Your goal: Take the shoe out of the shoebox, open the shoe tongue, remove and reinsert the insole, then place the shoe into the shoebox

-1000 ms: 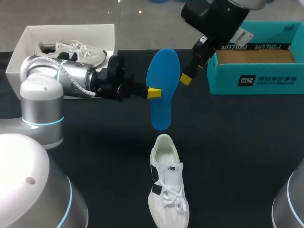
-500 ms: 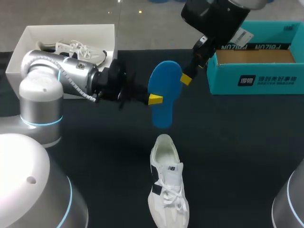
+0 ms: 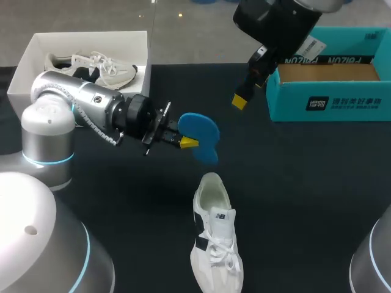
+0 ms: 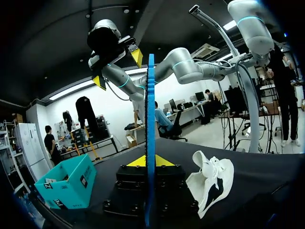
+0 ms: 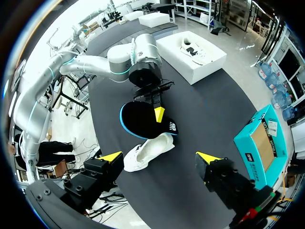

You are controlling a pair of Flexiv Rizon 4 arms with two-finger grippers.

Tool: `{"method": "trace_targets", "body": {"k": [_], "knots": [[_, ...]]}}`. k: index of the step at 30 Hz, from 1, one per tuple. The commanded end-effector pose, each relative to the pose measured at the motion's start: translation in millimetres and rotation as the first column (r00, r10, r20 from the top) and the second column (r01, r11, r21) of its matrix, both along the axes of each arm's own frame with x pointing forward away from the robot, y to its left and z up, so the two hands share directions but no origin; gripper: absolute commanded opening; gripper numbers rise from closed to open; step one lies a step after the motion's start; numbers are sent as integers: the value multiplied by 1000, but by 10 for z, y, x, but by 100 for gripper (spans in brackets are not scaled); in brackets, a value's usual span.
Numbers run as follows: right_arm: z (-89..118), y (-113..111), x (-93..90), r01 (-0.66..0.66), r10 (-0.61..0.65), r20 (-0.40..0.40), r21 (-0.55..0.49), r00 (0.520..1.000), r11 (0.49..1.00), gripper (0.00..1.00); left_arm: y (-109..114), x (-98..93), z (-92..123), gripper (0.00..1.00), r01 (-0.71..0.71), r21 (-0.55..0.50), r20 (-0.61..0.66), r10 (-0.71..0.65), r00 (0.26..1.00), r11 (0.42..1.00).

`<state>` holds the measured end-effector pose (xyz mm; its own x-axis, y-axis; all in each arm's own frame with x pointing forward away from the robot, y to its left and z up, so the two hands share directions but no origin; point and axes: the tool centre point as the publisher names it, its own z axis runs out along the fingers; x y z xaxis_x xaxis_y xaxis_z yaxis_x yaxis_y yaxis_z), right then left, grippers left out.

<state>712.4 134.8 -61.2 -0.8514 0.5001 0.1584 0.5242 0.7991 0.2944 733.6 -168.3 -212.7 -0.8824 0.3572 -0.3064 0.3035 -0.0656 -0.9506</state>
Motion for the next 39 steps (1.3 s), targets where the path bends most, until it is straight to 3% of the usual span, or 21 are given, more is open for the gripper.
{"method": "trace_targets", "body": {"k": [1, 22, 25, 32, 39], "knots": [[-4, 11, 11, 1, -1, -1, -3, 1000, 1000, 100, -6, -27, -18, 0, -7, -5, 2, 7, 1000, 1000], [-4, 11, 11, 1, -1, -1, -3, 1000, 1000, 100, -6, -27, -18, 0, -7, -5, 2, 7, 1000, 1000], [-4, 11, 11, 1, -1, -1, -3, 1000, 1000, 100, -30, -63, 71, 0, 31, -77, 139, -20, 990, 997], [-4, 11, 11, 1, -1, -1, -3, 1000, 1000, 100, 49, -94, 155, 0, 33, -69, 486, 4, 874, 997], [-4, 11, 11, 1, -1, -1, -3, 1000, 1000, 100, 162, -98, 163, 0, -57, -139, 615, 131, 778, 989]]}}
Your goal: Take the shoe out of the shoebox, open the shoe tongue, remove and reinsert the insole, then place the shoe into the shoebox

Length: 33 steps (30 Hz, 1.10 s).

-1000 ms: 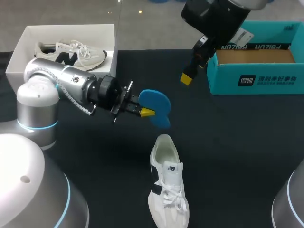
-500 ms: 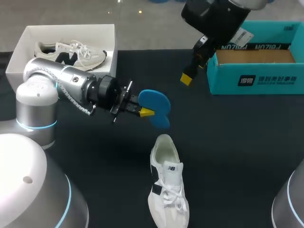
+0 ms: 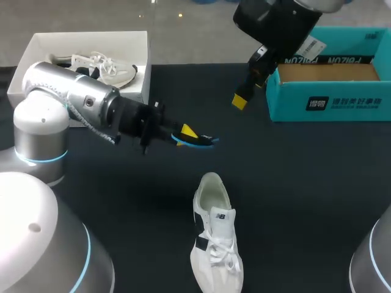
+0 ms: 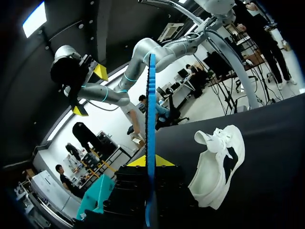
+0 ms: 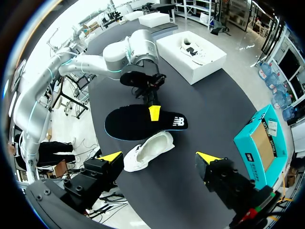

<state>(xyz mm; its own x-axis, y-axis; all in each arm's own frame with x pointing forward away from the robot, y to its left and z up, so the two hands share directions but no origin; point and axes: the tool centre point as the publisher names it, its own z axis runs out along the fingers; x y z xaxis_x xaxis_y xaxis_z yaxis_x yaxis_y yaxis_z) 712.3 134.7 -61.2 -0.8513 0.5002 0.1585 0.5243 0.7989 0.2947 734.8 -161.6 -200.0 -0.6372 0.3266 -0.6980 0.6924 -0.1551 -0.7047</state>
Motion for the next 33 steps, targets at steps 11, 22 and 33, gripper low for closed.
{"method": "trace_targets", "body": {"k": [11, 22, 33], "knots": [[-4, 12, 12, 0, 0, -1, -3, 1000, 1000, 100, 76, -142, 116, 0, -240, -180, 329, 288, 899, 954], [-4, 12, 12, 0, 0, -1, -3, 1000, 1000, 100, -99, 81, 289, 0, -238, -189, 374, 294, 880, 953], [-4, 12, 12, 0, 0, -1, -3, 1000, 1000, 100, -104, 230, 406, 0, -228, -202, 438, 296, 849, 952]]}}
